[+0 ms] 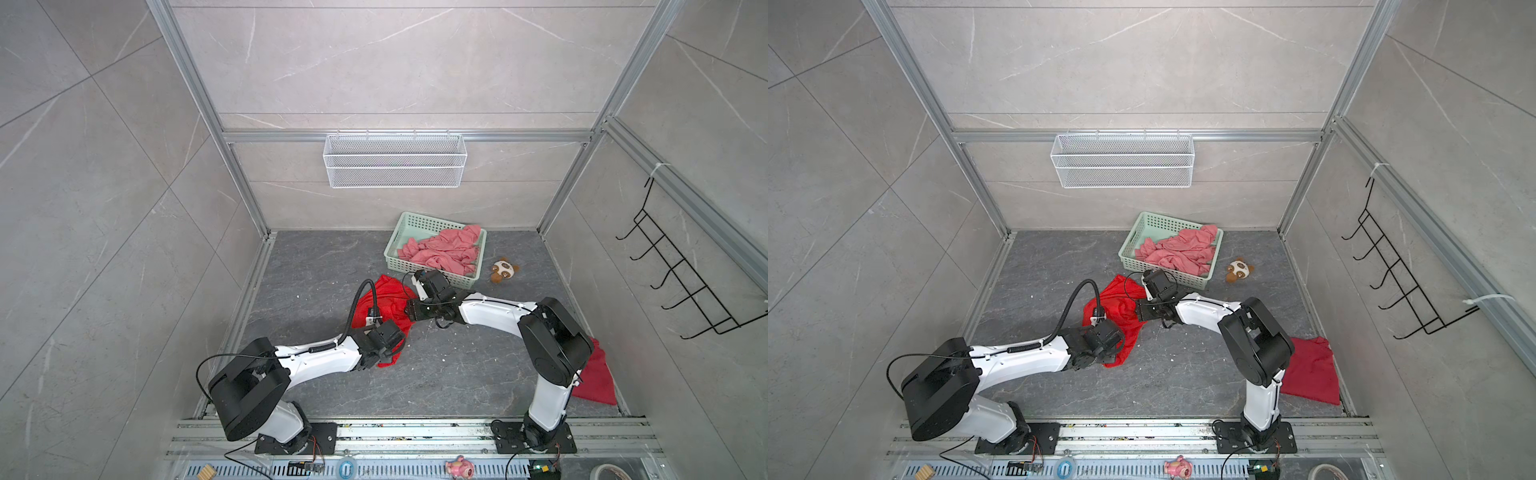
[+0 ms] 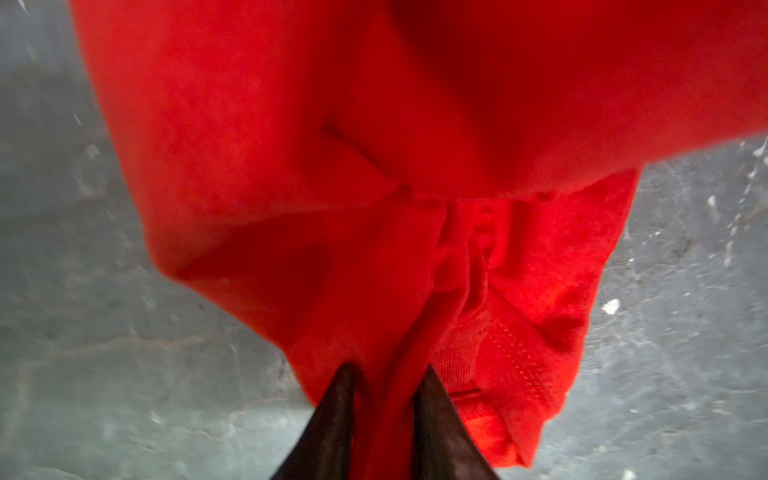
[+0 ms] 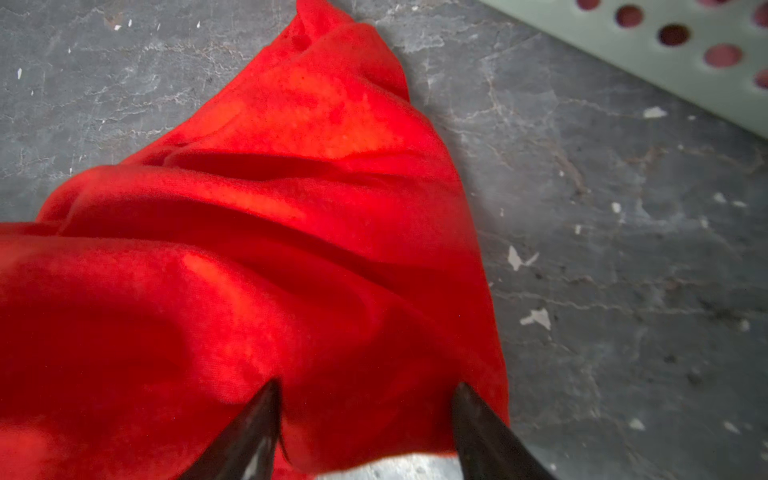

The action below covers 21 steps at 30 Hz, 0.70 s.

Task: Fold and stack the t-shirts
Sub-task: 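Regrasp the red t-shirt edges with both grippers and lift it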

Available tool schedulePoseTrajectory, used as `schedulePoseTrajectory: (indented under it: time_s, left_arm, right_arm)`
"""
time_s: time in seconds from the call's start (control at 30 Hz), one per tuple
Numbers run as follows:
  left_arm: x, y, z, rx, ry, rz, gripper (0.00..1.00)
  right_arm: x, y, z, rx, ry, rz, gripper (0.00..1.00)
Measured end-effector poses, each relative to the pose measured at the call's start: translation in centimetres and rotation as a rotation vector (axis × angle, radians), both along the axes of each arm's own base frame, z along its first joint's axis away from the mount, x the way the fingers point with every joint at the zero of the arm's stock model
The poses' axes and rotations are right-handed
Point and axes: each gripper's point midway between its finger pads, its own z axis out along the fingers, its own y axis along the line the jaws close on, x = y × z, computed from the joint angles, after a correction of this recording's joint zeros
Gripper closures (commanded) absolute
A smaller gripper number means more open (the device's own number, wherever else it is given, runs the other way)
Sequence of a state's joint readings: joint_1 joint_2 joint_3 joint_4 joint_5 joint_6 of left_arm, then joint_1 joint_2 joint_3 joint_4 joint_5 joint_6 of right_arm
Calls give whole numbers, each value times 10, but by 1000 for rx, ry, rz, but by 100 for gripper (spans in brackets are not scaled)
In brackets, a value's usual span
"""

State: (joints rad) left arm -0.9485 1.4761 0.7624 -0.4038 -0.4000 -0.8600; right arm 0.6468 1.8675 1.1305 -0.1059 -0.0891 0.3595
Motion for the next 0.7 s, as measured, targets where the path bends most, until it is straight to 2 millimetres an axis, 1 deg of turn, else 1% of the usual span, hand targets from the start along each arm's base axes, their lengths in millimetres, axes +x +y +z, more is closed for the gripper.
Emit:
schedulePoseTrajectory:
  time_s: [0.03,0.07,0.1,0.13,0.17,0.2,0.27,0.3,0.37,0.47,0.5,0.57,0.6,0.63,0.67,0.7]
  left_arm:
    - [1,1,1,2,-7,3,100]
    - [1,2,2,3,-14,6,100]
    - [2,4,5,2,-23,8,100]
    - [3,5,9,-1,-36,11,100]
    - [4,6,15,-7,-51,15,100]
    - [5,7,22,-22,-70,20,100]
    - [9,10,44,-65,-127,29,100]
    - [11,11,57,-92,-157,33,100]
    - [17,19,91,-163,-246,50,100]
    - [21,38,145,-262,-388,69,100]
    - [22,47,164,-288,-440,74,100]
    - [21,62,194,-320,-525,79,100]
    - [20,69,210,-334,-570,81,100]
    - [19,76,225,-344,-612,78,100]
    - [18,80,236,-346,-640,74,100]
    - [17,84,251,-351,-678,65,100]
  right_arm:
    - [1,2,0,5,-1,4,70]
    - [3,3,-1,7,-1,2,82]
    - [4,4,-1,9,0,-1,91]
    - [6,5,0,9,-4,-4,97]
    - [8,5,1,6,-9,-10,100]
    - [10,4,3,5,-16,-21,100]
    - [14,1,7,-9,-34,-43,100]
    - [16,-2,9,-20,-43,-54,100]
    - [18,-12,21,-47,-73,-86,100]
    - [20,-27,61,-62,-152,-132,100]
    - [19,-32,81,-60,-189,-143,100]
    - [17,-42,121,-51,-260,-159,100]
    - [15,-47,146,-39,-304,-167,100]
    - [12,-52,172,-28,-349,-173,100]
    - [9,-56,189,-18,-379,-178,100]
    - [4,-63,213,-5,-423,-184,100]
